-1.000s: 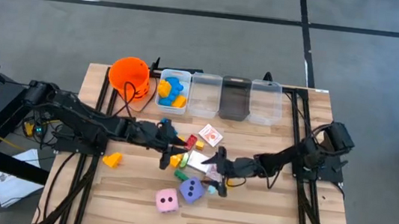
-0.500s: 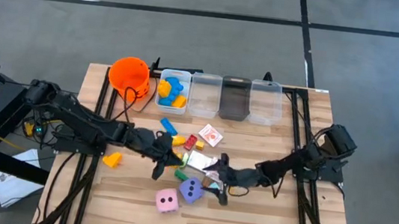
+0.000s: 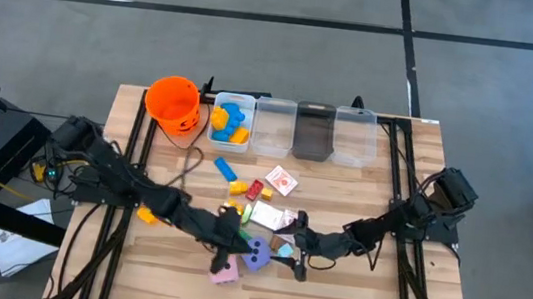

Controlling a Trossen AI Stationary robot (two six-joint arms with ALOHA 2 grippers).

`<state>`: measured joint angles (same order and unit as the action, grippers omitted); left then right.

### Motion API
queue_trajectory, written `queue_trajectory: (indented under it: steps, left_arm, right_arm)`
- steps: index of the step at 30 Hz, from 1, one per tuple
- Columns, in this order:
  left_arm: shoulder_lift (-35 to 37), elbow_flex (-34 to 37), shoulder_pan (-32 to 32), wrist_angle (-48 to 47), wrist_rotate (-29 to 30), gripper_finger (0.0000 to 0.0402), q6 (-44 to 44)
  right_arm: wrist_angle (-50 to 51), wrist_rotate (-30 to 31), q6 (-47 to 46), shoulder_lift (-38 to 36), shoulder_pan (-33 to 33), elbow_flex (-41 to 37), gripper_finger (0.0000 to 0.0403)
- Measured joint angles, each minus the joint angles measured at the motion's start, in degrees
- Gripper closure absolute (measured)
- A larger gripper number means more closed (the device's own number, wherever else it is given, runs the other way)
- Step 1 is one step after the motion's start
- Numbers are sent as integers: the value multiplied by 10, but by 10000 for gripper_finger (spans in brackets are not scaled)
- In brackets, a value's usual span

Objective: Pick & Place Toys
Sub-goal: Put the purple dice into the black bin

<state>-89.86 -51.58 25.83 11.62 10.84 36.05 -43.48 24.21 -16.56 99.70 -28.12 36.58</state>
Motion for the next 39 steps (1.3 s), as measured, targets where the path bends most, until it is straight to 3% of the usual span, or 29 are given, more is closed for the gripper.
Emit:
queue_trajectory:
  steps: [6, 10, 16, 31, 39]
  left_arm:
    - [-84, -111, 8, -96, -46, 401, 9]
    - [-106, -144, 12, -132, -84, 401, 45]
    - [-105, -144, 23, -175, -94, 401, 98]
    - [-140, -145, -1, -271, -88, 401, 105]
    - [-137, -143, -32, -317, -49, 401, 77]
  right_arm:
    - [48, 1, -22, 0, 0, 0, 72]
    - [98, 1, -49, 0, 2, 0, 72]
    - [116, 3, -70, 0, 5, 0, 72]
    - [98, 3, -70, 0, 5, 1, 72]
    - [94, 3, -68, 0, 4, 1, 72]
